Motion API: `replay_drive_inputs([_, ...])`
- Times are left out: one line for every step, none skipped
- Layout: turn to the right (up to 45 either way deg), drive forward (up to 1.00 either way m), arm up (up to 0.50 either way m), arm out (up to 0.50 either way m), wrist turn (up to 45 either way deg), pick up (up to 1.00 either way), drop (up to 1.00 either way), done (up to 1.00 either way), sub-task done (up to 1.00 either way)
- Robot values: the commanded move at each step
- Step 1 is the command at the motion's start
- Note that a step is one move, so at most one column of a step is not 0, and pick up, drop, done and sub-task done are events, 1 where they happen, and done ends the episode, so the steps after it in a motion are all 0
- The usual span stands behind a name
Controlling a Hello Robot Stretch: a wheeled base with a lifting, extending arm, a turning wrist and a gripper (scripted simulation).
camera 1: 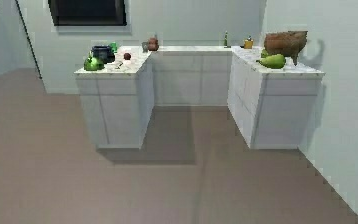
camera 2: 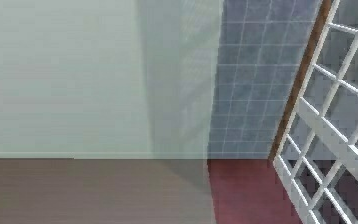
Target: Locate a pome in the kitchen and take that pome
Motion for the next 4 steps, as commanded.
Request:
replay_drive_inputs([9.0,0.00,0.00,0.00,0.0,0.00,0.00,0.00,0.00])
replay_drive_inputs([0.0,1.00,0.00,0.00,0.0,0.00,0.00,0.00,0.00])
replay_drive_inputs([0.0,0.70,0.00,0.00,0.0,0.00,0.00,0.00,0.00])
replay_drive_inputs([-45.0,0.00,0.00,0.00,0.0,0.00,0.00,0.00,0.00])
